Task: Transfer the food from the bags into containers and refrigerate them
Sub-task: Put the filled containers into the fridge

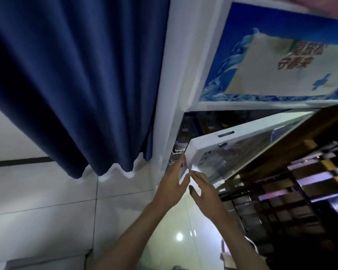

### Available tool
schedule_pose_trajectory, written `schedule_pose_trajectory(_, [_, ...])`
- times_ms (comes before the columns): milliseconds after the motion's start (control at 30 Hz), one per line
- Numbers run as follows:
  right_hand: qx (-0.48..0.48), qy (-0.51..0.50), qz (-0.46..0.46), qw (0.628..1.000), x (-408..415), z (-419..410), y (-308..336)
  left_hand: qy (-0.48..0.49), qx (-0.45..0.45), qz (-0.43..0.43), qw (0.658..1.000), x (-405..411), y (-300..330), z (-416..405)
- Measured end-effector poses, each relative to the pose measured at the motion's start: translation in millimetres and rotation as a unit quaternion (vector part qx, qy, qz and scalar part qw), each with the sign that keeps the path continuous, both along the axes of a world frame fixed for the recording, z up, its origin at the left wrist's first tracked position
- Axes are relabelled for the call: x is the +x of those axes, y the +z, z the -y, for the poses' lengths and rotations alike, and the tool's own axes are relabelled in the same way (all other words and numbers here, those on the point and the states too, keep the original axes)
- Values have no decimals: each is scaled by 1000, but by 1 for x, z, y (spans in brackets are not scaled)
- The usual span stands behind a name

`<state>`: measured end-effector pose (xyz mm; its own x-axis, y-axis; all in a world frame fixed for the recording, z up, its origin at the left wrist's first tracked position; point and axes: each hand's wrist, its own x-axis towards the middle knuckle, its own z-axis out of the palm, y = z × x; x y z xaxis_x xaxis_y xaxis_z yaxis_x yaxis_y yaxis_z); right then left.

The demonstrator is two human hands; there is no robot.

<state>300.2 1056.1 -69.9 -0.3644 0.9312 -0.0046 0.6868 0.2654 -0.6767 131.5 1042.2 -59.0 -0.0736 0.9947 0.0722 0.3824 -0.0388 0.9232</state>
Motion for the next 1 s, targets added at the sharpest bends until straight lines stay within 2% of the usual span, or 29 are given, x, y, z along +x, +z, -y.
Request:
schedule_pose_trajectory(200, [21, 47, 11, 999, -15, -49, 3, 26, 6, -3, 1000, -13, 1, -34])
schedule_pose_trajectory(467, [3, 99, 17, 995, -28, -109, 0, 136, -17, 41, 990, -10, 0, -79])
schedule_pose_trajectory(633, [20, 133, 21, 991, -27, -145, 0, 181, -18, 24, 983, -5, 9, -99])
schedule_pose_trajectory(700, [22, 142, 25, 989, -28, -149, 1, 185, -23, -22, 982, -6, 13, -101])
schedule_pose_trajectory(800, [50, 154, 72, 984, -33, -145, 2, 181, -21, -179, 967, -16, 12, -89])
schedule_pose_trajectory(900, [80, 196, 120, 970, -49, -132, 2, 242, -65, -290, 924, -27, 16, -53])
schedule_pose_trajectory(1000, [108, 299, 129, 939, -79, -112, 6, 287, -154, -368, 871, -37, 22, 6])
